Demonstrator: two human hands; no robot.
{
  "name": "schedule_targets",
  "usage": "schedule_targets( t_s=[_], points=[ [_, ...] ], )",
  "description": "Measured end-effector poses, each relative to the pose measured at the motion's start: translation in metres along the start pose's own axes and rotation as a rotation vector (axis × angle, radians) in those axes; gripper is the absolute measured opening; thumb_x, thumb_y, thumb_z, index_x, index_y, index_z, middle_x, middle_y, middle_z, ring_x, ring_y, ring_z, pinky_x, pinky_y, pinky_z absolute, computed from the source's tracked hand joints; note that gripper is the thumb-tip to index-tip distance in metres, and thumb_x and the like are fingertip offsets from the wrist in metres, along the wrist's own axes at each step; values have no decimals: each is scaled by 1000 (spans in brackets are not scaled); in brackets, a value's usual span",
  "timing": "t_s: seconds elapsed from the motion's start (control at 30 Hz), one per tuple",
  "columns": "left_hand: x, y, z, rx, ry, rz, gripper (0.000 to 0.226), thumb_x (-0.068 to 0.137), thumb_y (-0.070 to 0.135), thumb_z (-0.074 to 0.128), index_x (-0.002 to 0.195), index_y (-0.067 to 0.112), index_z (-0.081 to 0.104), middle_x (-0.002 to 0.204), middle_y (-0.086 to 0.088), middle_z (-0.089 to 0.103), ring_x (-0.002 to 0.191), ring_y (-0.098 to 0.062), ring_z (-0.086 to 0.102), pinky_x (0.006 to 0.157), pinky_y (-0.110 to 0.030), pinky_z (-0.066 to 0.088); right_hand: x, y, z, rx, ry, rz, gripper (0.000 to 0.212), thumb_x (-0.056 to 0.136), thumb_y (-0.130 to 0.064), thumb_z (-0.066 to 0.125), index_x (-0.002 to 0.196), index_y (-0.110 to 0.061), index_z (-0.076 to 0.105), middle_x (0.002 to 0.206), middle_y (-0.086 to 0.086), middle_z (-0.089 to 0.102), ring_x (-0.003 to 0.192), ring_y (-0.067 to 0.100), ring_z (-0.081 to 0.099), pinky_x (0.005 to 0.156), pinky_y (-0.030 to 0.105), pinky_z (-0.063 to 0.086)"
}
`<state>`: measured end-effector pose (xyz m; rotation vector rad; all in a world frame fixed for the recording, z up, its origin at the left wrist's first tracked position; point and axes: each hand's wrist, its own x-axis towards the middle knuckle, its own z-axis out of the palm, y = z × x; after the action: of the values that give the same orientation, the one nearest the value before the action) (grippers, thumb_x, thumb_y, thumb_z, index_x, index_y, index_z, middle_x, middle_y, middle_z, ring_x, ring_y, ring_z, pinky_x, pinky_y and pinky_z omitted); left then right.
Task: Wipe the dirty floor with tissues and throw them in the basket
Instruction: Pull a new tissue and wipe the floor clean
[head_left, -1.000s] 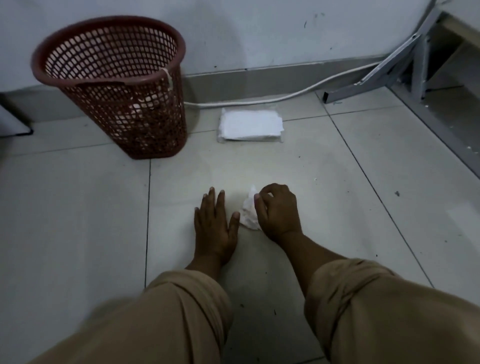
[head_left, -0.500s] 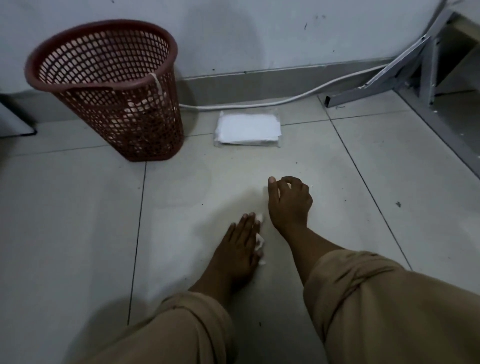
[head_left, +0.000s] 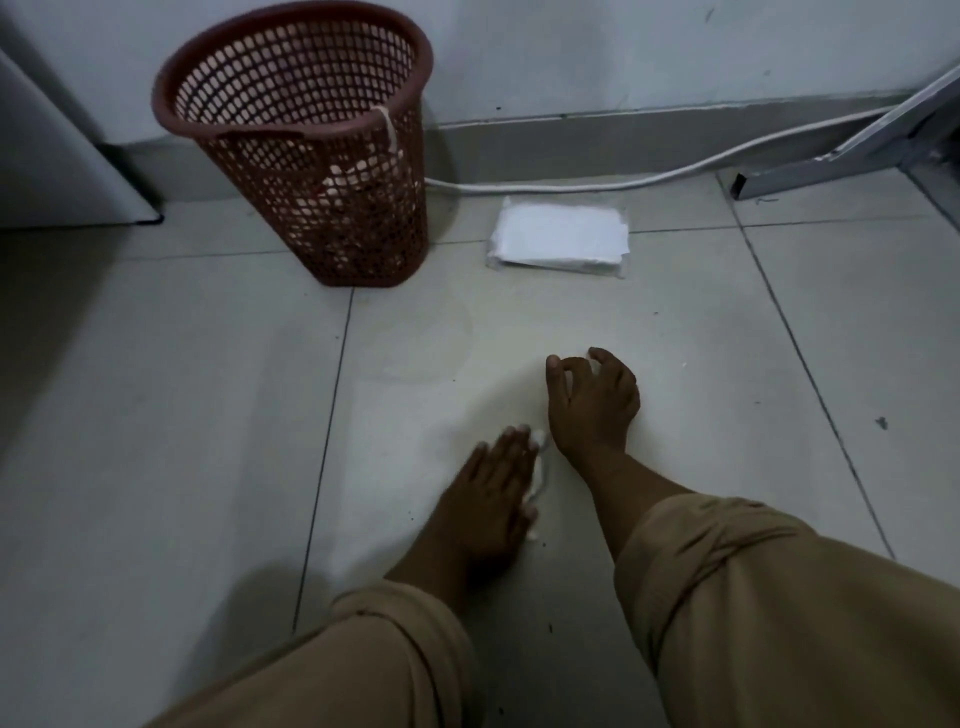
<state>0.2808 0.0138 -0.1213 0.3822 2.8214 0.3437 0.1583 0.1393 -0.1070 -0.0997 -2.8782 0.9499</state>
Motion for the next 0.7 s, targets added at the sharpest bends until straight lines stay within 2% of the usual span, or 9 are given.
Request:
schedule_targets(
  t_s=[0.1,0.2,0.3,0.37,0.43,0.5,0.57,0.63,0.7],
  points=[
    [-30,-3,10,6,-51,115,64,100,50,7,151,25,-23,158,7,-30,145,-9,-29,118,-36,-17,-2,-5,8,-8,11,-50,37,96,-49,48,103,-19,70,138,10,48,133,32,36,112,52,24],
    [-71,-17,18,7,-2,173,62,103,44,13,155,20,-11,162,4,-17,149,-12,-15,121,-39,-12,-3,-16,17,2,6,-38,40,96,-51,45,105,-20,69,140,10,46,135,32,34,112,55,23],
    [-110,-36,25,3,97,56,63,102,39,27,156,10,11,164,-5,5,152,-21,4,121,-42,9,-1,-35,28,55,24,-1,40,96,-52,44,104,-21,69,140,8,46,135,31,33,112,55,22],
    [-121,-41,24,-37,161,-146,66,99,40,30,155,9,16,163,-8,8,151,-25,8,119,-44,13,-1,-47,35,70,30,11,41,96,-54,43,104,-23,69,140,5,46,135,29,33,113,55,21],
    [-117,-40,24,-62,193,-322,67,98,43,26,154,9,13,163,-9,4,151,-25,3,121,-43,6,-3,-54,40,75,18,17,42,95,-55,41,105,-25,68,140,3,45,135,27,31,114,55,18],
    [-104,-36,22,-55,208,-446,69,99,47,20,155,11,-1,162,-7,-12,151,-22,-11,122,-38,-9,-7,-56,43,87,9,20,42,95,-56,39,105,-26,67,140,3,44,136,27,30,114,55,17],
    [-88,-33,19,-87,231,-528,72,100,53,17,153,15,-14,159,-3,-25,148,-18,-22,119,-32,-17,-13,-54,42,82,15,20,42,95,-56,39,106,-27,67,140,3,44,136,26,30,114,56,17],
    [-70,-26,14,-131,235,-502,77,98,58,16,152,17,-19,158,-1,-29,146,-15,-27,118,-31,-17,-17,-49,37,71,2,33,41,96,-55,41,108,-26,66,141,3,43,137,26,29,115,55,17],
    [-53,-12,13,-148,196,-382,78,97,60,16,152,17,-19,158,-1,-29,145,-14,-29,117,-31,-19,-20,-42,30,61,-14,50,40,97,-53,42,111,-24,66,143,4,42,138,27,28,115,54,16]
  ],
)
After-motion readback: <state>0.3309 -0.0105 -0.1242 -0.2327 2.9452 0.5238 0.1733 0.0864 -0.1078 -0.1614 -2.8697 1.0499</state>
